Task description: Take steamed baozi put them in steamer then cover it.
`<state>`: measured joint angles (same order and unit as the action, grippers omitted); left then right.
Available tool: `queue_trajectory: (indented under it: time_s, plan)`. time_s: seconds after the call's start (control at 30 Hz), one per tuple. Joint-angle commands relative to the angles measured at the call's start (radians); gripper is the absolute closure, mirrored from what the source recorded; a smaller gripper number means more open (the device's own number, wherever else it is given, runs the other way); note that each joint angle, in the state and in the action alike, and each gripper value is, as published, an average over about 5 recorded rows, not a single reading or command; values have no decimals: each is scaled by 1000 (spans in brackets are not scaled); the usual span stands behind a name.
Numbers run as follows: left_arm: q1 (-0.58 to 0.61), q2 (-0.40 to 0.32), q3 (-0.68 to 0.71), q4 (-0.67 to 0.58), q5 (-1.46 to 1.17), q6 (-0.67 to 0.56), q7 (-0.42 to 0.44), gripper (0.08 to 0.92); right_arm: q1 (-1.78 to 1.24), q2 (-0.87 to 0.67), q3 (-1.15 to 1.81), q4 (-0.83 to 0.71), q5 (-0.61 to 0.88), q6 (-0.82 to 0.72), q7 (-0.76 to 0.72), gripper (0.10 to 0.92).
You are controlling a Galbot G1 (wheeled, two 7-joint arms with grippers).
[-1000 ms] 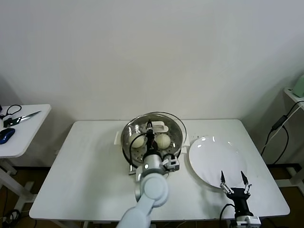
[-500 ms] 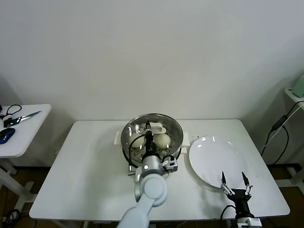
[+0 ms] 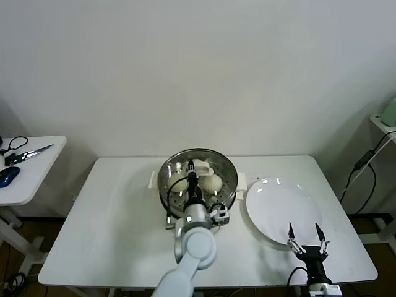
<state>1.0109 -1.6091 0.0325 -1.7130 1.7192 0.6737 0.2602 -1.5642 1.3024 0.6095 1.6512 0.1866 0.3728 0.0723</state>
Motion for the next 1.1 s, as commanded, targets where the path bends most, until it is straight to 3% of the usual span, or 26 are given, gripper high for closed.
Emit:
queue_trajectory:
  time_s: [0.03,0.4,0.77,1.1]
  plan:
    - [1,-15,2,3,0,1,2,858,-3,0,0,10,-1,0,2,203]
    - [0,-9,-2,16,-22,-4,-14,832,-2,-1,-5,20,0,-8,3,203]
    - [28,57,21,-77,-85,-3,16,527,12,-3,-32,23,8,-24,38,203]
    - [86,182,27,-299,-219,-1,24,244,18,-64,-131,58,68,-44,145,203]
